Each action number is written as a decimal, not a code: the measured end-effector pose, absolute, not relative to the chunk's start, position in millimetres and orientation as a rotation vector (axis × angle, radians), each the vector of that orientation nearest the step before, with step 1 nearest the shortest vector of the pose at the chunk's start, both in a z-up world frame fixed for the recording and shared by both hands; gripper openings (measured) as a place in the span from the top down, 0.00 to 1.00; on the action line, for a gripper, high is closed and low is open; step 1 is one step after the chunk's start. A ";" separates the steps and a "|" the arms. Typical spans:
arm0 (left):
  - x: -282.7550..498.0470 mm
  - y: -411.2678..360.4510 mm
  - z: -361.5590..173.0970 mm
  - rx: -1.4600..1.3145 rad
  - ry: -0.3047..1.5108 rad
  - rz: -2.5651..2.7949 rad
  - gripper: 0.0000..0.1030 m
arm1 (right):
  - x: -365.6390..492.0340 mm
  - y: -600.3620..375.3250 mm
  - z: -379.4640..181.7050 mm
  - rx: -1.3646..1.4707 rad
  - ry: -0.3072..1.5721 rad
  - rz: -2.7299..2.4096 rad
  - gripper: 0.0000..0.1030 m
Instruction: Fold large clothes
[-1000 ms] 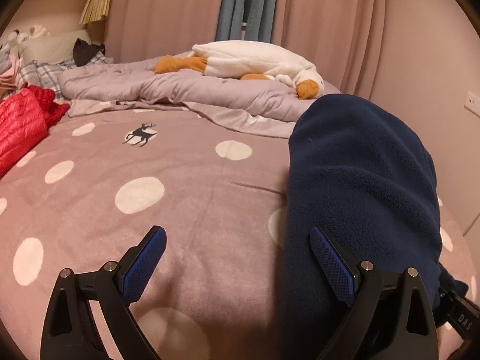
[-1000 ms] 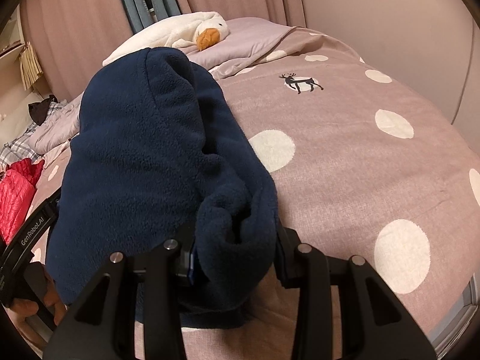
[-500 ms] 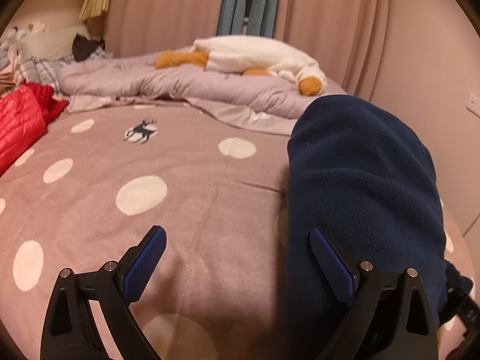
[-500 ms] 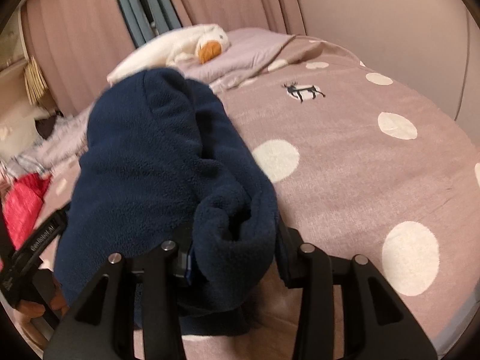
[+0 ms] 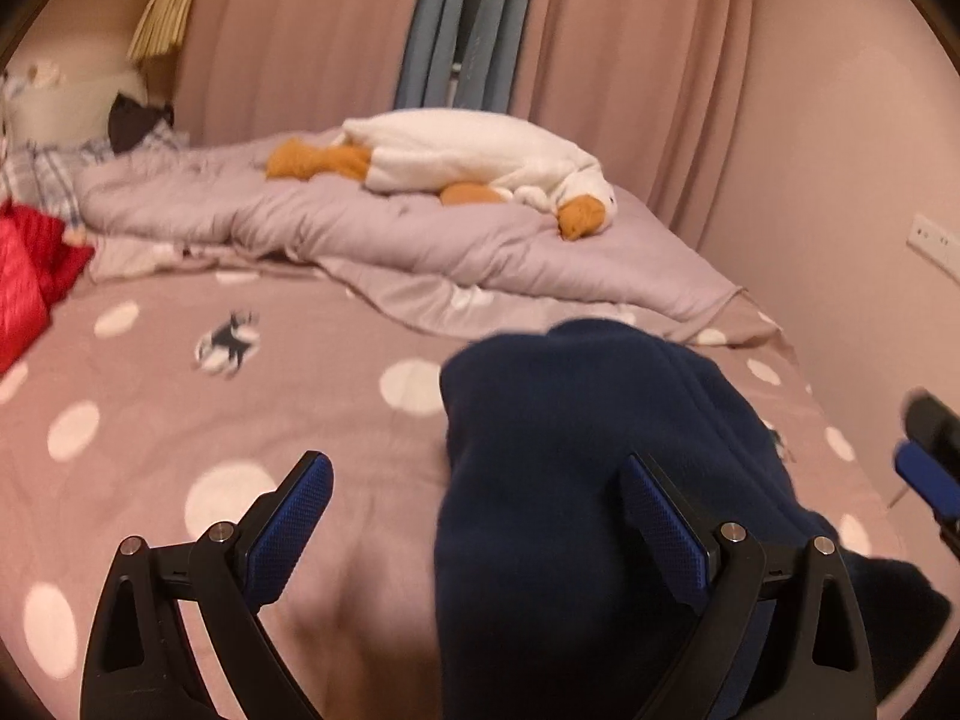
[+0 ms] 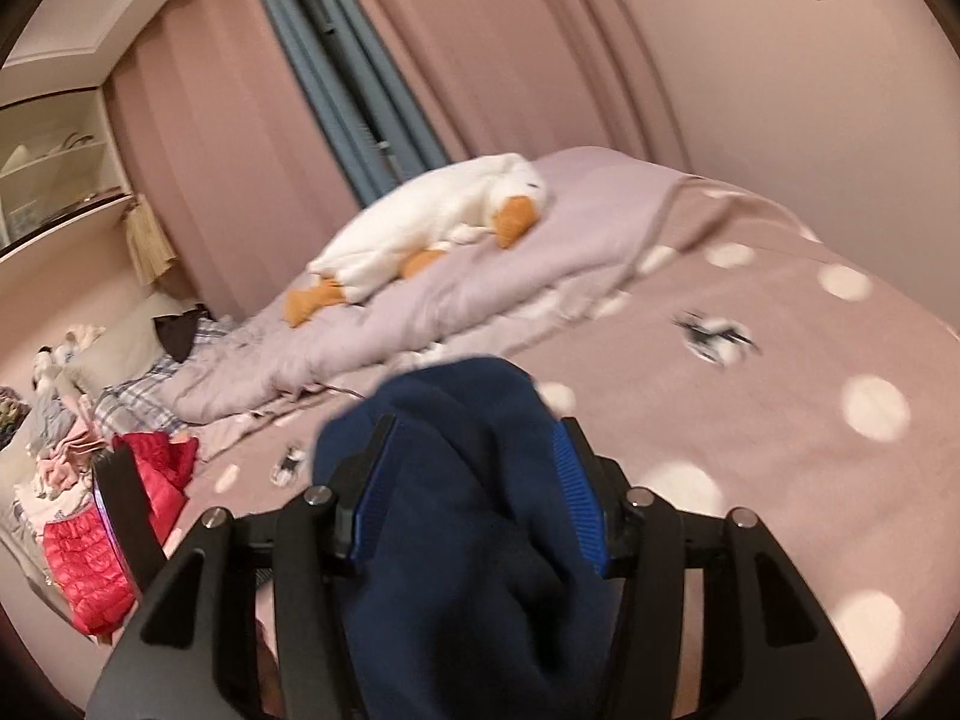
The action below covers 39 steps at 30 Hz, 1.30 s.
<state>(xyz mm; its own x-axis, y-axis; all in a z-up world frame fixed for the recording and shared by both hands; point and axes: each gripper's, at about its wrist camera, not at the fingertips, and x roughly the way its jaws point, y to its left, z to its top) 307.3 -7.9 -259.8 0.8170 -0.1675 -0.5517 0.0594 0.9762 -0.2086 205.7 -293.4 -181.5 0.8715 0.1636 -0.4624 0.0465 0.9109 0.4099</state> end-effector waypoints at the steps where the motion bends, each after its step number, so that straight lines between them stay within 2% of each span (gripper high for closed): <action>1: 311.7 -6.7 -261.3 -0.183 0.594 -0.102 0.07 | 218.2 -291.6 -187.0 0.428 0.528 0.075 0.49; 4: 327.7 1.4 -277.9 -0.208 0.648 -0.072 0.07 | 249.8 -287.0 -223.0 0.403 0.618 0.067 0.53; 7: 333.7 0.3 -300.4 -0.244 0.731 -0.147 0.07 | 277.7 -298.7 -283.5 0.380 0.805 -0.117 0.49; 9: 329.0 -6.6 -303.6 -0.216 0.707 -0.161 0.06 | 284.5 -331.8 -313.2 0.657 0.860 -0.034 0.50; 11: 324.3 -12.7 -299.9 -0.177 0.677 -0.156 0.06 | 287.4 -349.2 -325.7 0.773 0.902 -0.001 0.50; 16: 316.9 -18.2 -298.0 -0.103 0.632 -0.121 0.06 | 286.0 -339.0 -317.7 0.704 0.871 -0.014 0.48; 33: 324.8 -8.1 -303.0 -0.193 0.665 -0.148 0.01 | 271.6 -348.5 -313.6 0.646 0.823 -0.080 0.47; 36: 325.5 -7.2 -303.7 -0.205 0.671 -0.154 0.01 | 268.7 -350.6 -313.0 0.647 0.816 -0.095 0.44; 39: 325.2 -5.1 -304.0 -0.214 0.674 -0.154 0.01 | 265.9 -353.5 -310.3 0.649 0.808 -0.102 0.34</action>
